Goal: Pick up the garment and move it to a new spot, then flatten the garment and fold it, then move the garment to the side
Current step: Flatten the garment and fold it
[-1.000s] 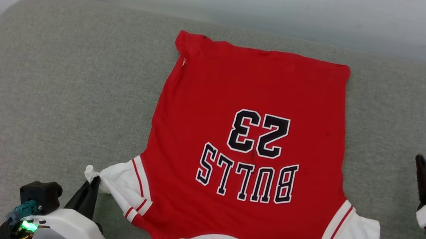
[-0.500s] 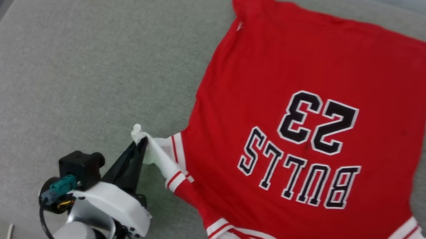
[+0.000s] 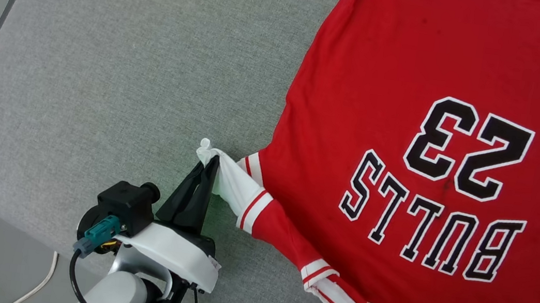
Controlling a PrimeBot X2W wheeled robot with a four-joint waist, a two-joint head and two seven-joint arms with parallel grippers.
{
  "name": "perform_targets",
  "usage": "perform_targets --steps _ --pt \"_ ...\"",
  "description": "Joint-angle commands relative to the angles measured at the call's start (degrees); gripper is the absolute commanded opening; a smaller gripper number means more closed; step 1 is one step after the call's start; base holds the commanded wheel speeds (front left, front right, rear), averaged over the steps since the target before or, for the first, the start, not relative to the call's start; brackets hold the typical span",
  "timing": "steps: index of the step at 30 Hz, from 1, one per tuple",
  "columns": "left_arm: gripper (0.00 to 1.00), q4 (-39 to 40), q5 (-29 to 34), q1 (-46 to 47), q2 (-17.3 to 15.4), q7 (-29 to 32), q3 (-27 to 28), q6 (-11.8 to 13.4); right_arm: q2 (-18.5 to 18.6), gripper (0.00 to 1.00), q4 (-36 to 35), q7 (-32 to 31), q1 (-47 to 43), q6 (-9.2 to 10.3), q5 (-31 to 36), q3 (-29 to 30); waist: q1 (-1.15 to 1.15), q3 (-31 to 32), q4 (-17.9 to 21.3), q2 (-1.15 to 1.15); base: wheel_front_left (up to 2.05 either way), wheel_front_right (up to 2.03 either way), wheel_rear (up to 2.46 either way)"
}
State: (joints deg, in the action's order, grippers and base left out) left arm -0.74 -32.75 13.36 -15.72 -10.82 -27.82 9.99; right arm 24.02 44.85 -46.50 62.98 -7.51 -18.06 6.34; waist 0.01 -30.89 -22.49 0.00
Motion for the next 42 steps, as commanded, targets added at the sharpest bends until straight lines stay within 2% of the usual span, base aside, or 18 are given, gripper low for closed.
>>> perform_targets --steps 1,2,3,4,5,9,14,22,30,37,42 --pt "0.0 -0.41 0.24 0.86 0.31 -0.6 -0.18 -0.37 -0.49 1.0 2.61 -3.16 -1.47 0.04 0.72 -0.13 -0.01 -0.83 -0.47 0.0 0.0 0.0 0.0" --pt "0.0 -0.69 0.1 0.98 0.35 -0.64 -0.14 -0.43 -0.79 1.0 3.92 -5.2 -2.34 0.05 0.92 0.12 -0.01 -0.88 -0.46 0.0 0.0 0.0 0.0" --pt "0.0 -0.94 0.02 1.09 0.4 -0.8 -0.15 -0.49 -0.98 0.64 5.03 -6.98 -3.2 0.06 1.37 0.3 -0.01 -0.88 -0.46 0.0 0.0 0.0 0.0" --pt "0.0 -1.13 0.0 1.18 0.51 -0.91 -0.21 -0.57 -1.22 0.35 5.74 -8.16 -3.96 0.07 1.66 0.54 -0.01 -0.84 -0.49 0.0 0.0 0.0 0.0" --pt "0.0 -1.33 -0.04 1.2 0.57 -0.99 -0.26 -0.64 -1.48 0.0 6.28 -8.97 -4.43 0.07 1.68 1.15 -0.01 -0.74 -0.54 0.0 0.0 0.0 0.0" --pt "0.0 -1.95 -0.18 1.29 0.57 -0.99 -0.29 -0.79 -1.72 0.0 5.39 -8.55 -4.99 0.06 2.43 1.64 -0.01 -0.28 -0.68 0.0 0.0 0.0 0.0" --pt "0.0 -2.94 -0.4 0.57 -0.05 -0.86 0.07 -0.22 0.26 0.0 2.51 -6.25 -3.85 0.07 3.4 2.71 -0.01 1.96 0.07 0.0 0.0 0.0 0.0" --pt "0.0 -4.73 -2.77 -2.56 -1.76 -0.56 2.45 0.69 2.17 0.0 -3.06 -4.07 -8.37 0.07 1.95 1.26 -0.01 8.26 4.9 0.0 0.0 0.0 0.0" --pt "0.0 -7.31 -5.07 -5.99 -4.37 0.43 5.11 1.67 1.1 0.0 -10.02 -1.27 -23.25 0.07 -3.07 1.0 -0.01 14.8 12.12 0.0 0.0 0.0 0.0" --pt "0.0 -8.95 -7.44 -10.32 -7.26 1.47 7.89 2.66 -2.66 0.0 -18.12 1.44 -38.63 0.08 -6.34 2.72 -0.01 20.1 19.35 0.0 0.0 0.0 0.0" --pt "0.0 -10.01 -8.83 -12.48 -8.3 2.32 8.84 2.91 -6.33 0.0 -24.03 2.07 -50.13 0.07 -7.34 5.95 -0.01 22.43 22.29 0.0 0.0 0.0 0.0"
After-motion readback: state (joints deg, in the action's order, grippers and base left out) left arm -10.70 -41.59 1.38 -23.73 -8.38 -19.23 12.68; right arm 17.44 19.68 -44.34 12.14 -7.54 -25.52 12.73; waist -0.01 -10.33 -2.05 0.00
